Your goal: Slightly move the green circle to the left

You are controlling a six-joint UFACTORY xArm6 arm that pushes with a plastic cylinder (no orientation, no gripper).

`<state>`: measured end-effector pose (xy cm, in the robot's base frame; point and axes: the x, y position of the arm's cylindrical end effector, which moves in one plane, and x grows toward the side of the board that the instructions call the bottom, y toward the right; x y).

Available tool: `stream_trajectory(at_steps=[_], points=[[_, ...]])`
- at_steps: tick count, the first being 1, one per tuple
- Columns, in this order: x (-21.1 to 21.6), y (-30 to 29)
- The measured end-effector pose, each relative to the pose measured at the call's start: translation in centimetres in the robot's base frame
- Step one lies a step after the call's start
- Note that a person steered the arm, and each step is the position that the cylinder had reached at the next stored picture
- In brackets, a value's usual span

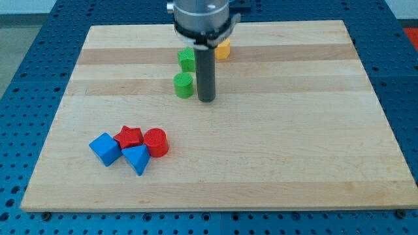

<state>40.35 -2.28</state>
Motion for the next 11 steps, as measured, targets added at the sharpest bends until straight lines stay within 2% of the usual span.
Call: stream_trajectory(at_steps=[5, 6, 11], points=[[-1.5, -3.0], [-1.3, -5.4], [-2.3, -7.2]])
